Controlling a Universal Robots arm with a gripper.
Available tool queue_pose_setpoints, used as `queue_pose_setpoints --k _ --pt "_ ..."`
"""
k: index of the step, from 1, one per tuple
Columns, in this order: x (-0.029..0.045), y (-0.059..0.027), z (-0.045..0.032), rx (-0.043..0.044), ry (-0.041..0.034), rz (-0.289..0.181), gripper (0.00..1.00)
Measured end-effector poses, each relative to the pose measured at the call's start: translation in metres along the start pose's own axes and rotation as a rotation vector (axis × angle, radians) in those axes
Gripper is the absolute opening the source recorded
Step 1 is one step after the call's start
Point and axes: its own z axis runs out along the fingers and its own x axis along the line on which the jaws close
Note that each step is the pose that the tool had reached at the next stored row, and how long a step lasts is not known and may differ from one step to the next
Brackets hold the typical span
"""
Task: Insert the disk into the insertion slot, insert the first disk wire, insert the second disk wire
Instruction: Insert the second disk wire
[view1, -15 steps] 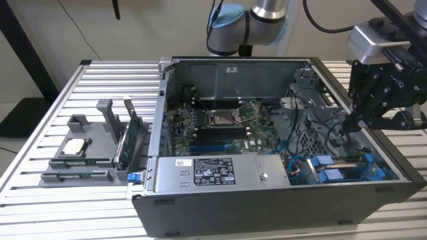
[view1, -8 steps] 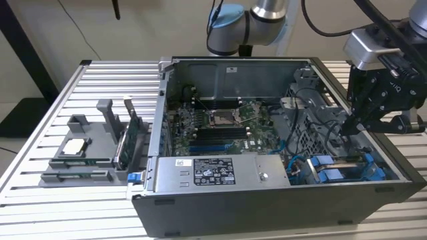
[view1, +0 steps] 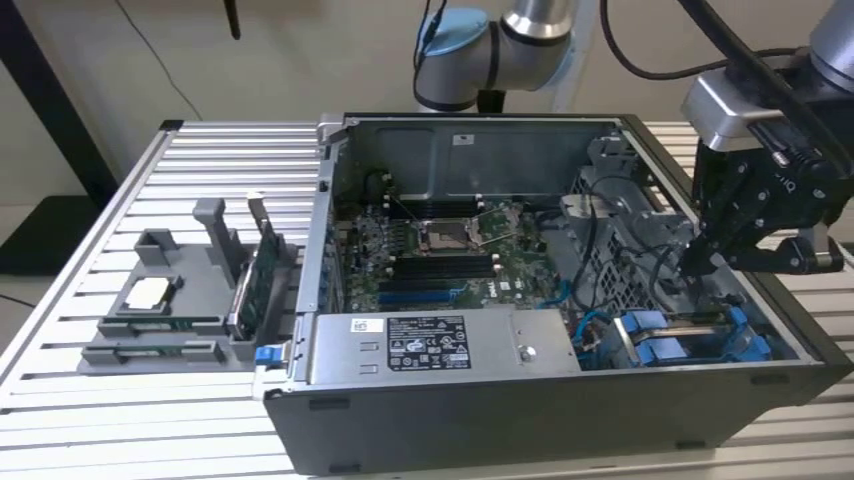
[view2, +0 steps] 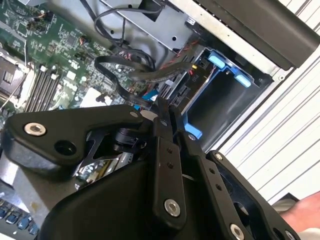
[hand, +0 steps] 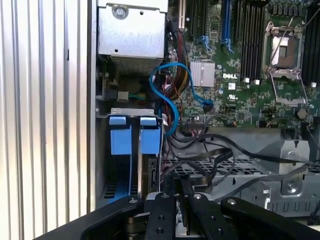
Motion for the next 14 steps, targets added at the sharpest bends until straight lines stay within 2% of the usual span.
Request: queue_pose_setpoints --k 6,14 --pt "0.0015 0.0002 0.0094 0.0082 0.0028 -0.001 0.16" --pt "0.0023 0.0004 0.0150 0.0088 0.0057 -0.001 0.16"
